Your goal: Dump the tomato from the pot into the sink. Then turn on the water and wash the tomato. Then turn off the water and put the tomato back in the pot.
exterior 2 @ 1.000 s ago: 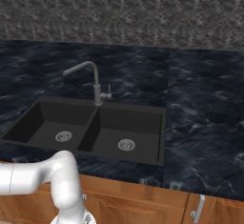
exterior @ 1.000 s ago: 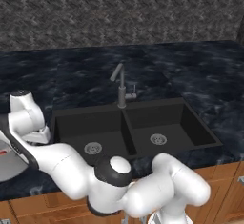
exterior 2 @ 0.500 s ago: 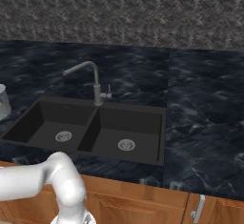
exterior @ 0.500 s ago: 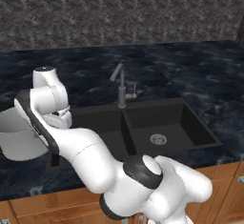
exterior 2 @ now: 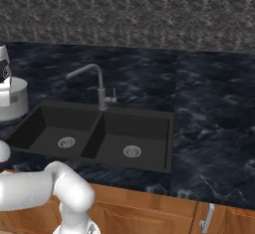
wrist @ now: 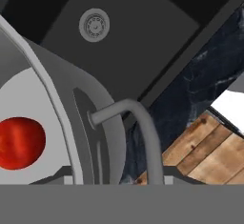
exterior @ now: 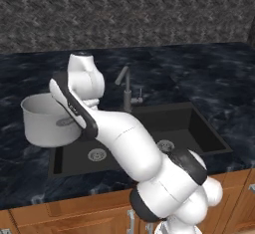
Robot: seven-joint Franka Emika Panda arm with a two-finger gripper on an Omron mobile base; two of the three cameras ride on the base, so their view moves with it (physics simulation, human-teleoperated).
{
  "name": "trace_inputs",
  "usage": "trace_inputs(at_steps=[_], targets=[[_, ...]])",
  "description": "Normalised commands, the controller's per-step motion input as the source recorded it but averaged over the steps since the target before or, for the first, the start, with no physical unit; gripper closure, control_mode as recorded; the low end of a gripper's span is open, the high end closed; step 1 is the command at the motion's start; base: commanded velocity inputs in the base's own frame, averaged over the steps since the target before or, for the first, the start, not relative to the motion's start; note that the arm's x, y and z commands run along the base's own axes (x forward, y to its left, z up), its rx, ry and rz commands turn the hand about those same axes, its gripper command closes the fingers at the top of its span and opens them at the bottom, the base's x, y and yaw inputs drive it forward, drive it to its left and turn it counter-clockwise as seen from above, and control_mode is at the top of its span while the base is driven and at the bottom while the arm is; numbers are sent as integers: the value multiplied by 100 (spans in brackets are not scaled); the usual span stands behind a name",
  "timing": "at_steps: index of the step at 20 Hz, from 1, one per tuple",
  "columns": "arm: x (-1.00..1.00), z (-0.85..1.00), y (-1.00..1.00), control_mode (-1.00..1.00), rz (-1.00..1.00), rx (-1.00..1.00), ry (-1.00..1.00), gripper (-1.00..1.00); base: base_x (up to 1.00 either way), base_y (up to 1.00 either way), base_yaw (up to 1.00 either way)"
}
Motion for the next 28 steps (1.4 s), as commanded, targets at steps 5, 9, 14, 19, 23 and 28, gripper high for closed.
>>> trace_inputs(at_steps=[5,9,14,19,23,28], targets=[[0,0,-40,-100,-23,34,1,100,0,0,0],[0,0,-42,-100,-22,34,0,100,0,0,0],[0,0,-22,-100,-20,36,0,100,0,0,0],[2,0,-1,-100,-13,40,1,100,0,0,0],[18,0,0,-100,-11,34,7,100,0,0,0],[42,0,2,-100,-8,26,13,100,0,0,0]])
